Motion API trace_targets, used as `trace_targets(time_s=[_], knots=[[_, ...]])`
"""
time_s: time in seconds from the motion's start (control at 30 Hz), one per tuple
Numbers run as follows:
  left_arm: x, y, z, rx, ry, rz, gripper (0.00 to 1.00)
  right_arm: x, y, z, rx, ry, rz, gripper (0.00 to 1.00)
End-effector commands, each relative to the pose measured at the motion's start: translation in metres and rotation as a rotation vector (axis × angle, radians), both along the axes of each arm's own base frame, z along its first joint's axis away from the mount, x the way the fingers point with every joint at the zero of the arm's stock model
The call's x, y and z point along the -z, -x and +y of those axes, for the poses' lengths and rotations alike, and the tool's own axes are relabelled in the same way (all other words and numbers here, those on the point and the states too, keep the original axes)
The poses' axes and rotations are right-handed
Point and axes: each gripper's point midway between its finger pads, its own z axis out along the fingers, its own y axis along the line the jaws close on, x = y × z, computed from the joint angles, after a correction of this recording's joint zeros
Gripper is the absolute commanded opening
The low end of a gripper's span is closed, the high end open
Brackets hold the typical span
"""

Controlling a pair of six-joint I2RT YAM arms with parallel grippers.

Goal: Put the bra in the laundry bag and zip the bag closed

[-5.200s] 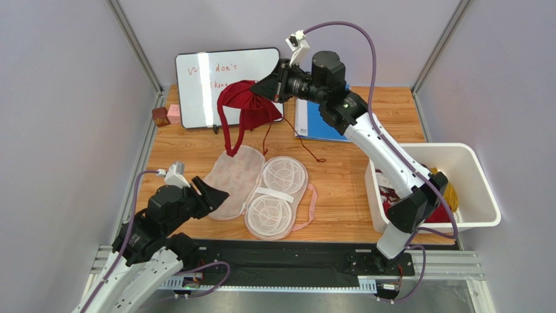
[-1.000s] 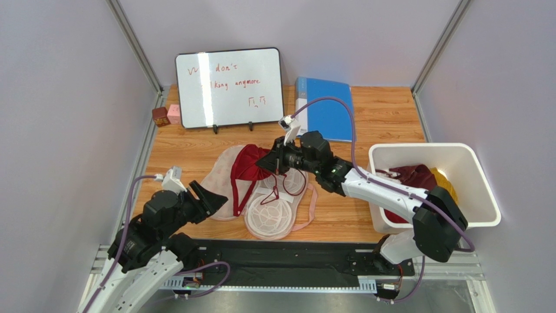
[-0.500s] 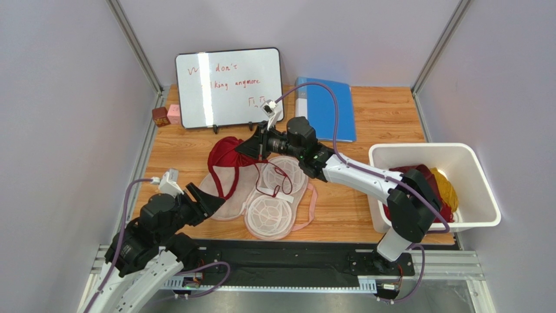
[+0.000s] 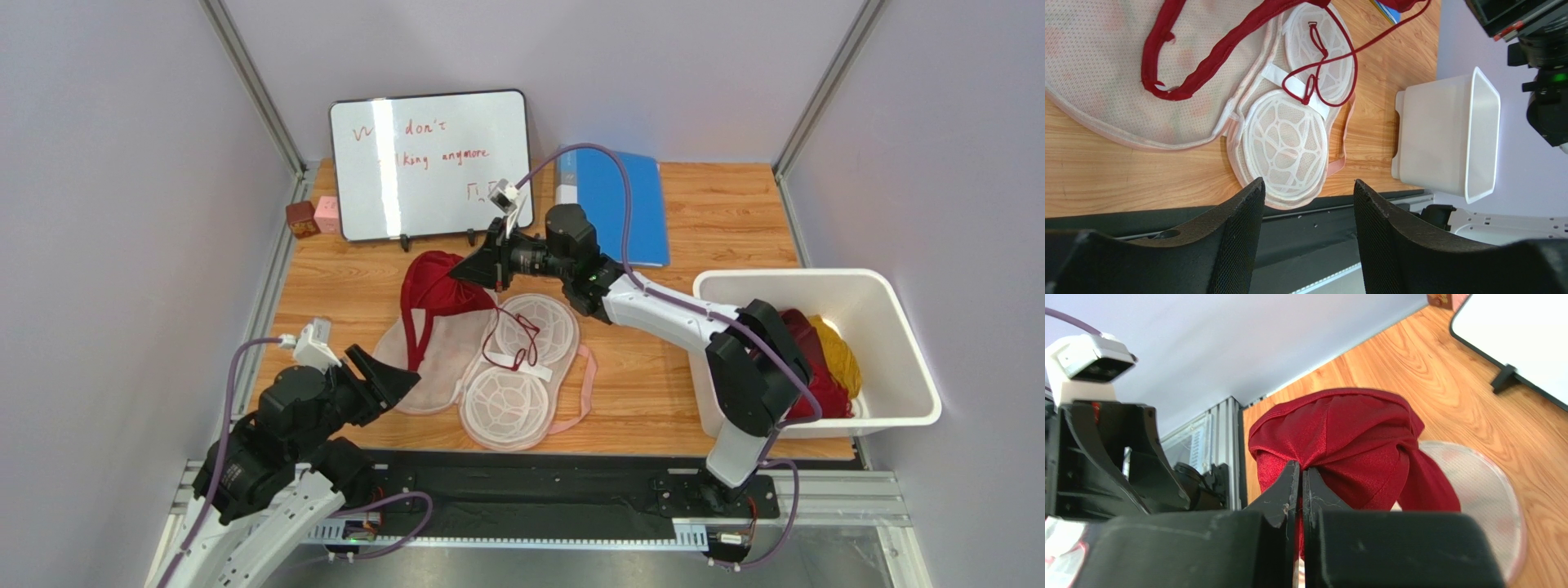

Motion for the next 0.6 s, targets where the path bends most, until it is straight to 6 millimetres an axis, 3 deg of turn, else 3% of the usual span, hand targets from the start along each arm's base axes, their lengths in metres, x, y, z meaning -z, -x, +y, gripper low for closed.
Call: trace_targets(time_s=[0.0,0.03,0.13,0.17,0.23,0.33,0.47,0.57], knots=[[-0.011,0.001,0.000,-0.001,0.025,-0.016,0.62,0.007,0.005,-0.024,0.001,-0.031,-0.061,0.00],[-0.010,0.001,-0.002,0.003,0.028,-0.016,0.62,0.004,0.002,-0.032,0.042,-0.039,-0.070,0.00],[-0.007,0.000,-0.005,0.012,0.033,-0.009,0.62,0.023,0.007,-0.047,0.108,-0.014,-0.041,0.00],[-0.006,0.000,-0.006,0.014,0.035,-0.008,0.62,0.016,0.010,-0.052,0.118,-0.026,-0.048,0.00],[-0.004,-0.001,-0.007,0.017,0.038,-0.004,0.62,0.026,0.008,-0.060,0.185,0.012,-0.010,0.00],[0.000,-0.002,-0.014,0.039,0.048,0.012,0.63,0.032,0.022,-0.068,0.202,0.032,0.047,0.00],[0.012,-0.003,-0.028,0.093,0.038,0.075,0.68,0.070,0.037,-0.079,0.289,0.161,0.210,0.00],[0.021,-0.006,-0.035,0.122,0.012,0.121,0.72,0.085,0.056,-0.083,0.316,0.183,0.337,0.00]])
